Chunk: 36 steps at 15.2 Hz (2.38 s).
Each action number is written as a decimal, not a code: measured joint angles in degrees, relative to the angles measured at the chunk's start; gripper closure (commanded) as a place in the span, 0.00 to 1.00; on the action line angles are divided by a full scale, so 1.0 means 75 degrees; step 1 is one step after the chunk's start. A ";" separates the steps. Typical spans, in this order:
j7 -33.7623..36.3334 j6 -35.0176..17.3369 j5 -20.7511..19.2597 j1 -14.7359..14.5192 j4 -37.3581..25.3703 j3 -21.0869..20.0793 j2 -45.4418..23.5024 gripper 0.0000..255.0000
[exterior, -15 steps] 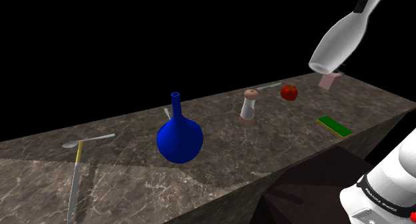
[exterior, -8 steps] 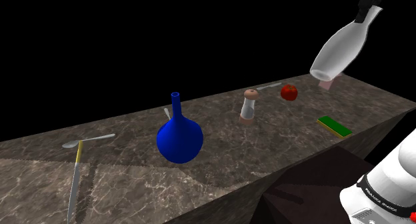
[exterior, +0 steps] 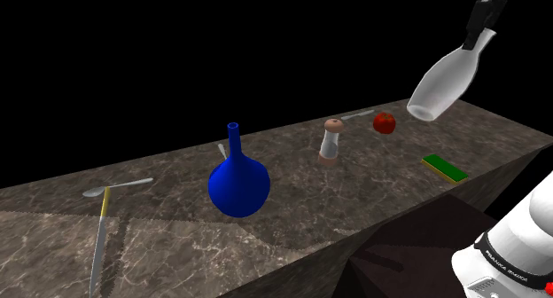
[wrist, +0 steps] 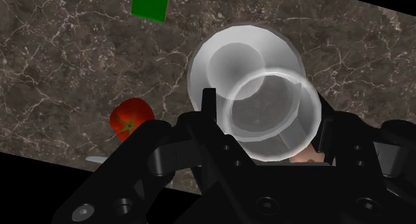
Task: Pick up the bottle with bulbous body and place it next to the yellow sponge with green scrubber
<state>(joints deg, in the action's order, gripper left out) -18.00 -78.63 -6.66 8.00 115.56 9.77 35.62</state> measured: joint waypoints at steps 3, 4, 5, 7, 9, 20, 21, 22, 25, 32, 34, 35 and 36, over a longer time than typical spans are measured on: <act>0.0011 -0.0282 -0.0026 0.0016 0.0423 0.0019 0.0143 1.00; 0.0022 -0.0386 -0.0033 0.0021 0.0579 0.0021 0.0194 1.00; 0.0023 -0.0464 -0.0042 0.0027 0.0700 0.0028 0.0238 1.00; 0.0016 -0.0654 -0.0065 0.0038 0.0947 0.0057 0.0295 1.00; 0.0049 -0.0852 -0.0069 0.0041 0.1211 0.0051 0.0362 1.00; 0.0101 -0.1886 -0.0160 0.0090 0.2515 0.0137 0.0632 1.00; 0.0107 -0.1997 -0.0169 0.0093 0.2629 0.0148 0.0635 1.00; 0.0116 -0.2103 -0.0177 0.0098 0.2757 0.0154 0.0656 1.00; 0.0127 -0.2424 -0.0207 0.0109 0.3085 0.0190 0.0663 1.00; 0.0137 -0.3110 -0.0292 0.0151 0.3810 0.0279 0.0702 1.00; 0.0155 -0.3322 -0.0309 0.0156 0.4008 0.0295 0.0688 1.00; 0.0155 -0.3438 -0.0324 0.0162 0.4113 0.0313 0.0677 1.00; 0.0155 -0.3524 -0.0334 0.0165 0.4179 0.0326 0.0658 1.00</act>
<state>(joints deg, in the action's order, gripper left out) -16.84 -105.06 -9.16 9.24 146.90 12.21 40.55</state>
